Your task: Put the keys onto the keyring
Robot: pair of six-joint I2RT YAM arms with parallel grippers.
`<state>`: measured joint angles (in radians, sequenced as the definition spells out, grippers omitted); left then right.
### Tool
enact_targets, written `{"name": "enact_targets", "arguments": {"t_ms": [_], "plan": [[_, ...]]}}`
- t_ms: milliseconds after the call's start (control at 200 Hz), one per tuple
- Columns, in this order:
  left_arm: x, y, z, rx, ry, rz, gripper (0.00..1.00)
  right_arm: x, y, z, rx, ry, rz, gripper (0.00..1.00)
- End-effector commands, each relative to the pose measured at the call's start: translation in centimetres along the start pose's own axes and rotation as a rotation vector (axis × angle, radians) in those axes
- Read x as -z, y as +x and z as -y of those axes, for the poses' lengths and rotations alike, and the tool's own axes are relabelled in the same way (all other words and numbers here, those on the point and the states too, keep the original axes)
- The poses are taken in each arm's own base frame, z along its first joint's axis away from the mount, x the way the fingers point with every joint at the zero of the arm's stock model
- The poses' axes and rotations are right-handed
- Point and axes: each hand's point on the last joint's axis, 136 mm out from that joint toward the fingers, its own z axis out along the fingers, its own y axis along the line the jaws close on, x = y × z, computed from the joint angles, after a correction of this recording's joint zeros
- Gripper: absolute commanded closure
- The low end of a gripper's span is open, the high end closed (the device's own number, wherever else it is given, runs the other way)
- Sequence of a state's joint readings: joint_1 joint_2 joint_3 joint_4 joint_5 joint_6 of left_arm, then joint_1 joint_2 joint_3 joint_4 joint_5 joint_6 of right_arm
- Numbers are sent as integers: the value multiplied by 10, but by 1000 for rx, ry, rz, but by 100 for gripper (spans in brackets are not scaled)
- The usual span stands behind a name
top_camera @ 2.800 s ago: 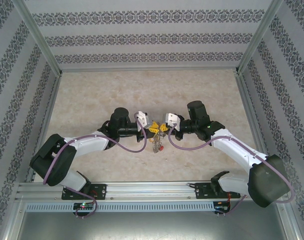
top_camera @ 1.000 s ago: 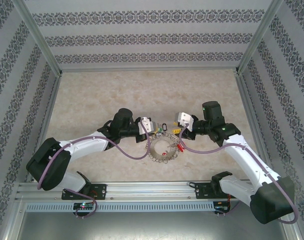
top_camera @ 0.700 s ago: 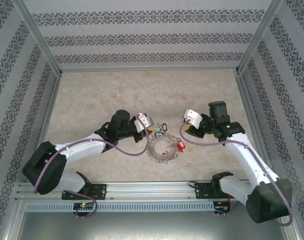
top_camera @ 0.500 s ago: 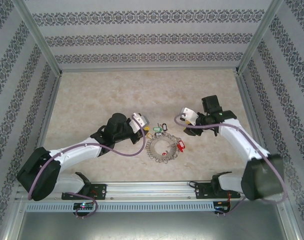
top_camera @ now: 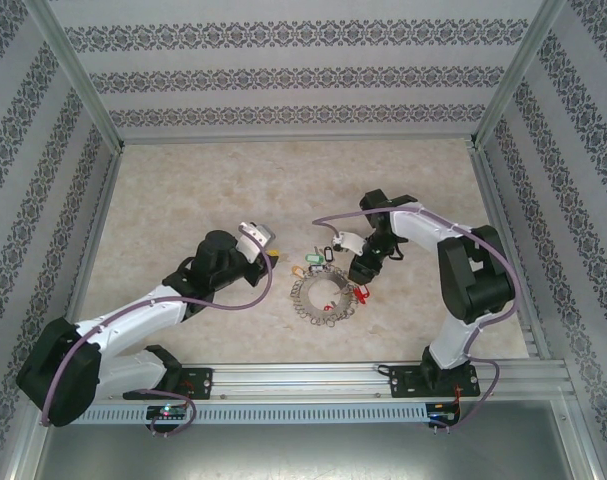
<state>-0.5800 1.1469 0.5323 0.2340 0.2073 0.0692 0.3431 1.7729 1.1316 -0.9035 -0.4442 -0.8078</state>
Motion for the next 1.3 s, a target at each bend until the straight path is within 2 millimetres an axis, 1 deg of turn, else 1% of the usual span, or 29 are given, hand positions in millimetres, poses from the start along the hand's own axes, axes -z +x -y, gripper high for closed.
{"name": "enact_targets", "arguments": {"t_ms": [0, 75, 165, 245, 325, 465, 570, 620, 719, 904, 979, 1094, 1144, 1169, 1224, 1294], "plan": [[5, 5, -19, 118, -81, -40, 68, -3, 2, -24, -25, -106, -34, 59], [3, 9, -20, 172, -80, -47, 68, -6, 3, -25, -25, -109, -51, 59], [-1, 13, -14, 196, -47, -70, 68, -11, 7, -23, -16, -90, -81, 59], [-6, 15, -10, 208, -14, -85, 67, -15, 11, -19, 5, -63, -111, 62], [-13, 21, -5, 220, 14, -119, 67, -16, 9, -17, 15, -52, -109, 66], [-21, 28, -2, 222, 31, -144, 67, -17, 7, -9, 19, -18, -112, 75], [-22, 26, -2, 217, 36, -125, 66, -19, 7, -4, 28, 6, -121, 82], [-22, 27, -2, 207, 34, -128, 66, -19, 8, 1, 43, 34, -125, 89], [-23, 30, -2, 192, 32, -143, 66, -17, 6, 6, 68, 79, -102, 100], [-23, 28, -1, 187, 37, -132, 66, -9, 6, 0, 81, 64, -66, 100], [-23, 26, 0, 189, 42, -127, 66, -3, 7, 4, 62, 88, -51, 100], [-23, 25, 1, 184, 50, -124, 66, 12, -1, 5, -6, 82, 46, 100], [-23, 24, 4, 173, 67, -123, 67, 17, -1, 2, -18, 86, 61, 76], [-24, 24, 6, 165, 77, -123, 66, 19, 1, 0, -20, 88, 59, 68], [-24, 23, 11, 140, 96, -118, 66, 21, 7, -6, -8, 80, 31, 63], [-25, 20, 15, 112, 113, -105, 66, 21, 18, -10, 6, 92, -16, 62]]}}
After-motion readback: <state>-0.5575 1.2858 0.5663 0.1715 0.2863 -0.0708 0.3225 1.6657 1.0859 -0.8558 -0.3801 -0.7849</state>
